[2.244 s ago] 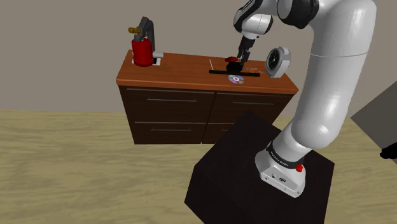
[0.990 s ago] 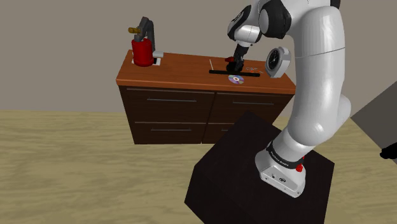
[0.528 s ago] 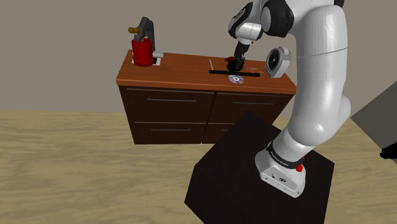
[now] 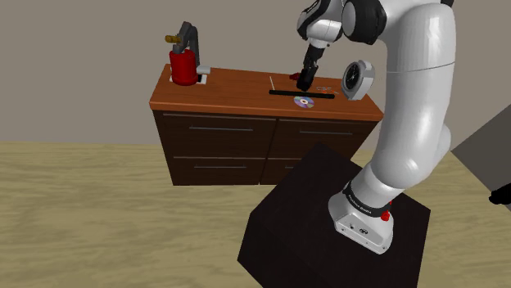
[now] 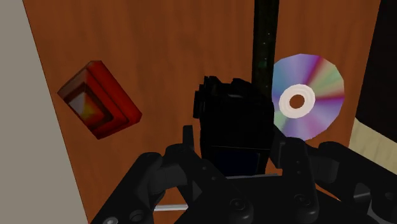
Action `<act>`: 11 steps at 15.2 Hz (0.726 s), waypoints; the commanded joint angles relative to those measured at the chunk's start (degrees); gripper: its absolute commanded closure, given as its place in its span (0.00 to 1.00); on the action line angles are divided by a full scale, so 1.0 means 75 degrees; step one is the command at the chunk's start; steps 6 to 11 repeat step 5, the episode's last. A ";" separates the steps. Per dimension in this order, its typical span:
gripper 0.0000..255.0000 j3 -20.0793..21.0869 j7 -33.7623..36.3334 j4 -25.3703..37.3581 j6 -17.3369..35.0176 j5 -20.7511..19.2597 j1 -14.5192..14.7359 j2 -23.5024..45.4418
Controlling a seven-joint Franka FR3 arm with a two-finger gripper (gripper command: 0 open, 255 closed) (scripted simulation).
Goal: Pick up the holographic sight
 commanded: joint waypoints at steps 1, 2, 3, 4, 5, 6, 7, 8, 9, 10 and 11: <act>1.00 -0.0059 0.0030 0.0054 -0.0144 -0.0077 0.0018 -0.0104; 1.00 -0.0086 0.0055 0.0085 -0.0218 -0.0117 0.0034 -0.0155; 1.00 -0.0112 0.0079 0.0117 -0.0293 -0.0156 0.0049 -0.0205; 1.00 -0.0116 0.0083 0.0121 -0.0304 -0.0162 0.0052 -0.0213; 1.00 -0.0116 0.0083 0.0122 -0.0304 -0.0162 0.0052 -0.0213; 1.00 -0.0116 0.0083 0.0122 -0.0304 -0.0162 0.0052 -0.0213; 1.00 -0.0116 0.0083 0.0122 -0.0304 -0.0162 0.0052 -0.0213; 1.00 -0.0116 0.0083 0.0122 -0.0304 -0.0162 0.0052 -0.0213; 1.00 -0.0116 0.0083 0.0122 -0.0304 -0.0162 0.0052 -0.0213; 1.00 -0.0116 0.0083 0.0122 -0.0304 -0.0162 0.0052 -0.0213; 1.00 -0.0116 0.0083 0.0122 -0.0304 -0.0162 0.0052 -0.0213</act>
